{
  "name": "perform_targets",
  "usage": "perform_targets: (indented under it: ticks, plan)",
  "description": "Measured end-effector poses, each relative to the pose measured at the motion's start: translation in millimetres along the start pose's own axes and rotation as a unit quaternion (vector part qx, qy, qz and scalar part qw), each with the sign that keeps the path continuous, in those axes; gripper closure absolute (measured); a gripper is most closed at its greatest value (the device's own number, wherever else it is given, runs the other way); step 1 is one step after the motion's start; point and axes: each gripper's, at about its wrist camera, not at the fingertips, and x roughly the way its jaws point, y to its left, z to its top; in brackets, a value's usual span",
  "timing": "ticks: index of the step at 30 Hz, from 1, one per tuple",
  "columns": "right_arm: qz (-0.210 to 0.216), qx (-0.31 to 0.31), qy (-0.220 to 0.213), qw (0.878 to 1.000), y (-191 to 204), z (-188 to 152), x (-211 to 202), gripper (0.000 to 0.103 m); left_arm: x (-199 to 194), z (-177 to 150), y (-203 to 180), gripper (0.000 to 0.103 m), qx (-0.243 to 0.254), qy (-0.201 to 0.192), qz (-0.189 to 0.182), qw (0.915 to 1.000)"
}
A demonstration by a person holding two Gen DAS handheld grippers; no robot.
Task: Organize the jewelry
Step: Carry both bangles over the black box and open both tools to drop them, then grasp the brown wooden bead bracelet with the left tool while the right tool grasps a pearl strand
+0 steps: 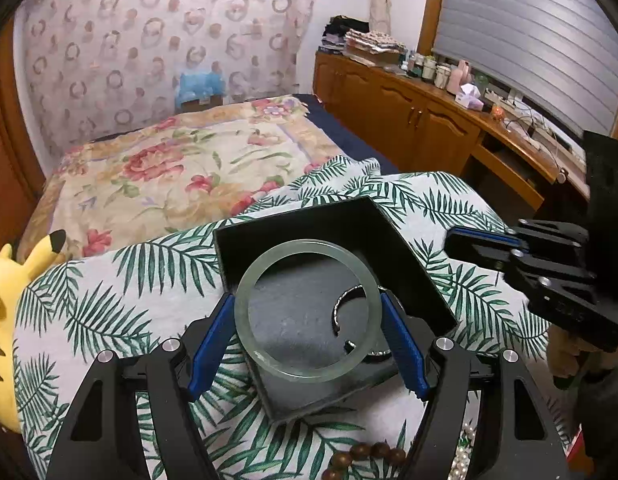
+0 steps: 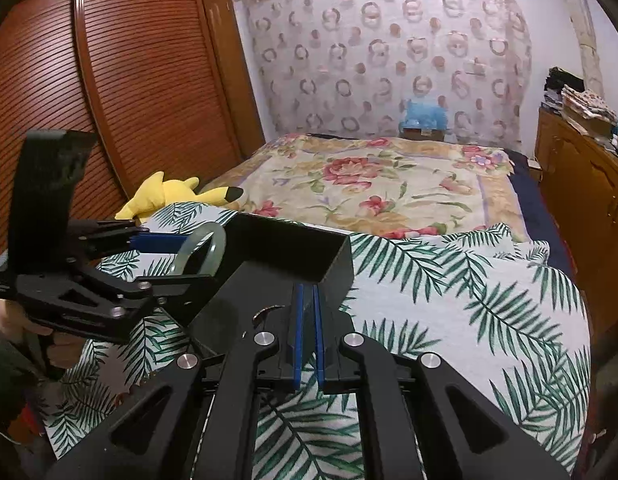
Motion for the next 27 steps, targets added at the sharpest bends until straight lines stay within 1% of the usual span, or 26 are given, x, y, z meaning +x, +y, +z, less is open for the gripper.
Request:
perform_targets:
  ticks: [2, 3, 4, 10, 12, 16, 23, 27]
  plan:
    - [-0.003, 0.000, -0.002, 1.000, 2, -4, -5, 0.097, -1, 1, -1, 0.032, 0.001, -0.004, -0.001, 1.0000]
    - [-0.004, 0.001, -0.003, 1.000, 3, -6, -8, 0.097, -2, 1, -2, 0.026, 0.001, -0.008, -0.001, 1.0000]
    - [-0.004, 0.001, -0.004, 1.000, 4, -8, -11, 0.097, -3, 0, -3, 0.023, 0.000, -0.012, 0.000, 0.9999]
    - [-0.004, 0.005, -0.015, 1.000, 17, -28, -39, 0.097, -20, -13, -9, 0.023, -0.003, -0.023, -0.001, 0.9997]
    - [-0.004, 0.005, -0.018, 1.000, 21, -32, -46, 0.097, -31, -23, -10, 0.023, -0.009, -0.030, -0.005, 0.9995]
    - [-0.004, 0.005, -0.016, 1.000, 34, -51, -56, 0.088, -49, -47, -14, 0.023, -0.011, -0.037, -0.008, 0.9992]
    - [-0.008, 0.006, -0.010, 1.000, 58, -81, -69, 0.087, -70, -92, -17, 0.023, -0.019, -0.036, -0.010, 0.9991]
    - [-0.018, 0.005, -0.006, 1.000, 68, -95, -77, 0.086, -80, -109, -16, 0.023, -0.026, -0.035, -0.007, 0.9990]
